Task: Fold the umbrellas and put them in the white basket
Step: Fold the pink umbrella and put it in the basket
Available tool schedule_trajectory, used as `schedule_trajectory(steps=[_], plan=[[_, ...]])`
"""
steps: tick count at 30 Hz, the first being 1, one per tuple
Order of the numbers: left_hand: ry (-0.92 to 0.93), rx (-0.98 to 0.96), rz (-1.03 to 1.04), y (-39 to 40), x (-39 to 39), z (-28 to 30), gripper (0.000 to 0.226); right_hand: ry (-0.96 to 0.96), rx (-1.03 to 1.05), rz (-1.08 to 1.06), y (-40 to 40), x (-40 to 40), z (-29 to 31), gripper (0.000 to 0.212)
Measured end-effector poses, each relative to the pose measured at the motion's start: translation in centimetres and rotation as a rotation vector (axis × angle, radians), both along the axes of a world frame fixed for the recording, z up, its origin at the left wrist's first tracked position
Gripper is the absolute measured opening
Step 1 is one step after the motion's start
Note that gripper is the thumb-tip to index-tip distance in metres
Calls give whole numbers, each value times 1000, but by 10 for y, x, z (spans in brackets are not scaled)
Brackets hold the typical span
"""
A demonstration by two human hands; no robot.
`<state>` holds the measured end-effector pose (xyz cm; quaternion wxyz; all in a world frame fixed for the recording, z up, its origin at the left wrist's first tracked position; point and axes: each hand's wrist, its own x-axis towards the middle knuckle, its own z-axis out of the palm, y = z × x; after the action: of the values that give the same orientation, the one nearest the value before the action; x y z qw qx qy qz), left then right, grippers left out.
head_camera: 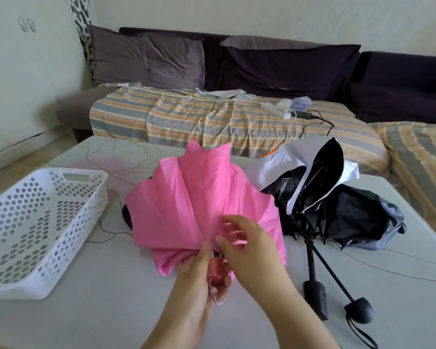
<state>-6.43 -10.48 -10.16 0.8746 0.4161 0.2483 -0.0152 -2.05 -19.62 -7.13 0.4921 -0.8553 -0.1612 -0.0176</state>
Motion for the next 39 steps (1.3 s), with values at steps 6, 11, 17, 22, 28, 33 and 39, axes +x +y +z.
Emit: schedule_trajectory(steps=[6, 11, 17, 22, 28, 33, 39], plan=[[-160, 309, -55, 1, -10, 7, 44, 88, 115, 192, -10, -6, 15, 58], [-231, 540, -62, -4, -21, 15, 39, -184, -178, 92, -18, -2, 18, 64], [-180, 558, -25, -9, -20, 20, 39, -522, -392, -30, -8, -7, 13, 32], [-184, 472, 30, -17, -19, 22, 35, -287, -126, -209, -3, -9, 10, 25], [-116, 550, 13, -14, -17, 14, 35, -172, -27, -302, -5, 0, 18, 18], [-44, 293, 65, -3, 1, 6, 38, 119, 559, -454, -20, 9, 26, 26], [-136, 250, 149, 9, -5, 10, 25, 130, 652, -480, -45, 20, 28, 20]])
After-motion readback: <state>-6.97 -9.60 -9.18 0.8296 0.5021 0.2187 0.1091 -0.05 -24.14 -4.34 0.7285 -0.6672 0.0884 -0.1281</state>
